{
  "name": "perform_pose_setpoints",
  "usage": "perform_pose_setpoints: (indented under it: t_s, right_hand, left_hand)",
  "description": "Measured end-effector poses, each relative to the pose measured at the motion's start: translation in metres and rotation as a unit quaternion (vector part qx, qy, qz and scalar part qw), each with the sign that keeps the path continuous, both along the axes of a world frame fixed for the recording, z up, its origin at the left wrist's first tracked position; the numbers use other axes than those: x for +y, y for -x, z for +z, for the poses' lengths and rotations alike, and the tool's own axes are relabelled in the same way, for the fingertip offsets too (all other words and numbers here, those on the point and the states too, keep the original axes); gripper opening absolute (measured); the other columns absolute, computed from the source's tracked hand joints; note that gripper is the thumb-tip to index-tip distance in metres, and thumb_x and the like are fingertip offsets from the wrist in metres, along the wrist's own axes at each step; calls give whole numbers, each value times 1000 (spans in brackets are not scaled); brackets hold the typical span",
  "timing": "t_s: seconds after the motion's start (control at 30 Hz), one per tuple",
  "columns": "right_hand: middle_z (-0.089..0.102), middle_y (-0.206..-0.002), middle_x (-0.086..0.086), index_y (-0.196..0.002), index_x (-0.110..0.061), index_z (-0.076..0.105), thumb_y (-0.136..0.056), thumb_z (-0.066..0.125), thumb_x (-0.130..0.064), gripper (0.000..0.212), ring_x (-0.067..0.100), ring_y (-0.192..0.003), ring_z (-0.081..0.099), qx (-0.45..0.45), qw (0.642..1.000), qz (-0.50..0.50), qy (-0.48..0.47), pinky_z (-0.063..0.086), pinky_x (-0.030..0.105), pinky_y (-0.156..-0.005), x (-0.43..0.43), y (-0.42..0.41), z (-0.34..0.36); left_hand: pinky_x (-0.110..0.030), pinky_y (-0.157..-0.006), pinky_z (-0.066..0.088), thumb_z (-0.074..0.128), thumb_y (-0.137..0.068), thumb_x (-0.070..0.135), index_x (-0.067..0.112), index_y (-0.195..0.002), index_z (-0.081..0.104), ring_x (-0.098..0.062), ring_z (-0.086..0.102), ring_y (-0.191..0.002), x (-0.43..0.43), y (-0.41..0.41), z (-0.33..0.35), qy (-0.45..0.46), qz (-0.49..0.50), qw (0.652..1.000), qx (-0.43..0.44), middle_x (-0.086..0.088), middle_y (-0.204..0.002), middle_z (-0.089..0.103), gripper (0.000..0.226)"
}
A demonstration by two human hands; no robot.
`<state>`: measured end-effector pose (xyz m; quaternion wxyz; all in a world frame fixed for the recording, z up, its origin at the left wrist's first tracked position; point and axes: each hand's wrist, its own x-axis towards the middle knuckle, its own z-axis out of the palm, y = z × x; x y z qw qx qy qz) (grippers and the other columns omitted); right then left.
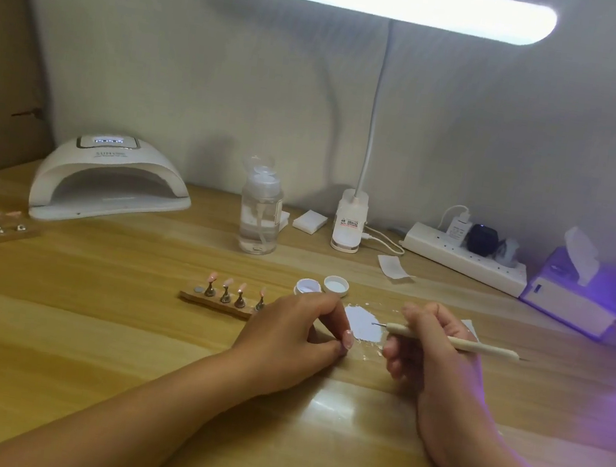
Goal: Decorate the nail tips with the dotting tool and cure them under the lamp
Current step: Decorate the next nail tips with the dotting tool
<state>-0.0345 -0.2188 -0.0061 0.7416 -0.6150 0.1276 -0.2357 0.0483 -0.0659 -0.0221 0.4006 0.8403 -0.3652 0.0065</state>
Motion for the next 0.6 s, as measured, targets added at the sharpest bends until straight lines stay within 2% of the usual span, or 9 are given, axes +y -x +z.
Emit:
perform_pose_setpoints:
  t_s: [0.13, 0.23, 0.33, 0.4, 0.5, 0.6]
  right_hand:
    - [68, -62, 10, -82, -13, 57, -95, 63, -32, 24, 14, -46, 58, -1, 999, -26, -19, 48, 21, -44, 1, -2, 1]
    - [67, -61, 4, -86, -14, 58, -91, 69, -26, 17, 11, -49, 60, 7, 999, -39, 19, 46, 19, -43, 3, -1, 0]
    - [66, -60, 2, -81, -18, 52, -89, 71, -18, 20, 12, -49, 61, 22, 996, -38, 79, 42, 19, -40, 4, 1, -4]
    - [63, -56, 3, -76, -18, 49, -87, 69, -16, 23, 12, -44, 53, 38, 993, -28, 109, 38, 18, -39, 5, 1, -4]
    - [59, -50, 8, -67, -16, 46, -83, 63, -10, 24, 13, -39, 42, 55, 993, -10, 108, 32, 17, -36, 6, -1, -2]
    - [57, -47, 11, -55, -23, 45, -81, 59, -7, 35, 13, -37, 40, 66, 991, 4, 117, 30, 17, -36, 5, -1, -3]
  left_hand:
    - [-25, -60, 35, 69, -84, 29, 37, -80, 60, 5, 56, -61, 0, -1, 0, -4, -2, 1000, 0, 32, -82, 62, 12]
    - [-24, -60, 35, 69, -83, 29, 37, -80, 60, 5, 56, -61, 0, -1, 0, -4, -3, 1000, -2, 32, -82, 63, 13]
    - [-24, -60, 35, 69, -83, 29, 36, -81, 61, 4, 56, -59, 0, -1, 0, -3, -4, 1000, -1, 30, -84, 64, 12]
    - [-24, -59, 34, 68, -83, 28, 37, -81, 60, 4, 56, -58, -1, -1, -1, -2, -5, 1000, 1, 31, -85, 64, 12]
    - [-24, -59, 32, 68, -83, 28, 37, -81, 60, 4, 56, -59, 0, 0, 0, -2, -4, 1000, 3, 32, -85, 63, 12]
    - [-24, -58, 32, 68, -83, 29, 40, -77, 58, 5, 57, -60, 0, 0, 1, 0, -4, 1000, 0, 35, -82, 62, 16]
